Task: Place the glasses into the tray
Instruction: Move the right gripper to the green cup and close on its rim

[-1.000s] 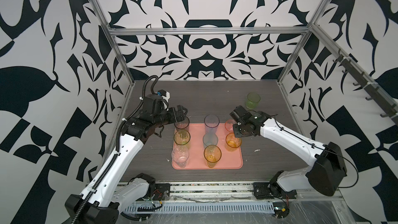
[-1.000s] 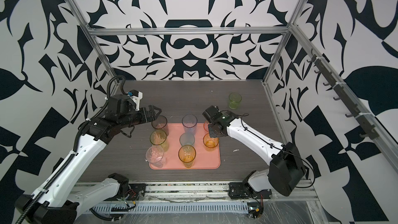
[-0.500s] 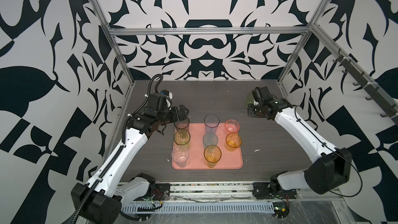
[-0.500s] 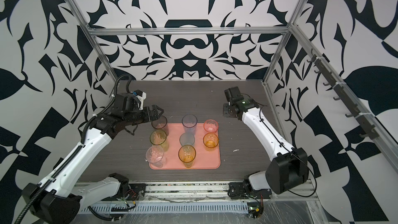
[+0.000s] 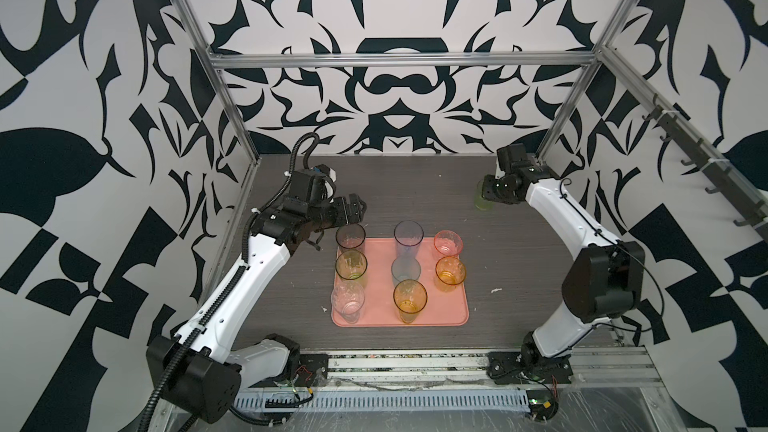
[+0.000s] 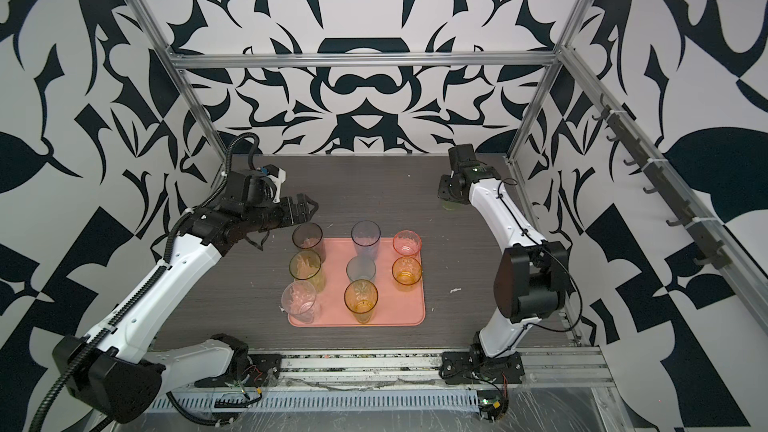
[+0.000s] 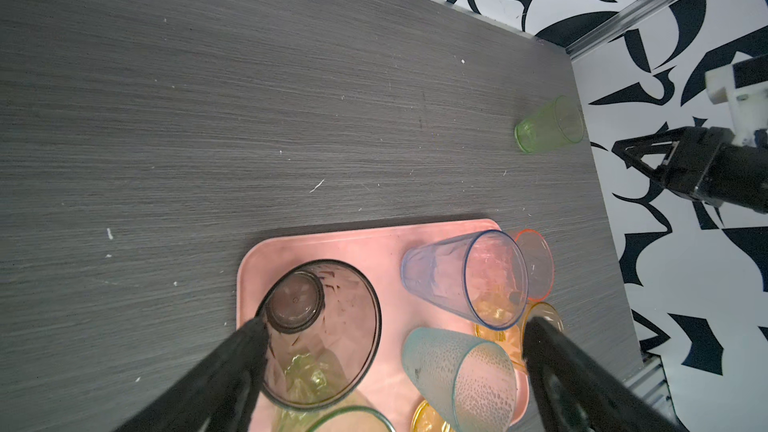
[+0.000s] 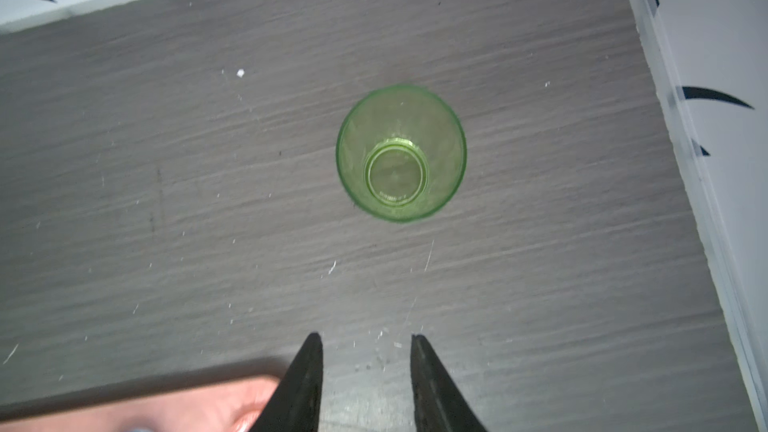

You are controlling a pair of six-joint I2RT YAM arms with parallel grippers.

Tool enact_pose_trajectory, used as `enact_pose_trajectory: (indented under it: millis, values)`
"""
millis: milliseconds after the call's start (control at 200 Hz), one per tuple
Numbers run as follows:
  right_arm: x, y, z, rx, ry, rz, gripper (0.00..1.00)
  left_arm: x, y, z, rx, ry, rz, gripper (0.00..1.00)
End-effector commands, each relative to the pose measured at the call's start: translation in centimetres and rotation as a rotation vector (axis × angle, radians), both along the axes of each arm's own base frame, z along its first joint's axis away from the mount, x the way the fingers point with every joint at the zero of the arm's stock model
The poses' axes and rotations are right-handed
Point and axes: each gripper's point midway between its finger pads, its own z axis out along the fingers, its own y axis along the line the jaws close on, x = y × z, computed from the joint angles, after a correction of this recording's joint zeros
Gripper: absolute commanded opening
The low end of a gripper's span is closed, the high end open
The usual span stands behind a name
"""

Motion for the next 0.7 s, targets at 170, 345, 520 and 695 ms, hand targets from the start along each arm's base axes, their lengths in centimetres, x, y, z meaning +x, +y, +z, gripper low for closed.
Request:
enact_pose_trajectory:
  millis: [170, 345, 520, 695]
  values:
    - [3.3, -1.9, 1.0, 0.038, -0.052, -0.039, 0.44, 1.7, -0.4, 1.6, 0.012, -0.077, -0.006, 0.99]
    - [4.3, -2.8, -0.7, 0.048, -0.021, -0.058, 0.44, 2.4, -0.6, 1.6, 0.022, -0.081, -0.009, 0.99]
    - [5.0, -3.3, -1.8, 0.057, -0.005, -0.069, 0.45, 3.1, -1.0, 0.4, 0.034, -0.05, -0.013, 0.99]
    - [5.7, -4.2, -2.9, 0.034, 0.022, -0.082, 0.44, 3.2, -1.1, 0.1, 0.034, -0.041, -0.016, 0.99]
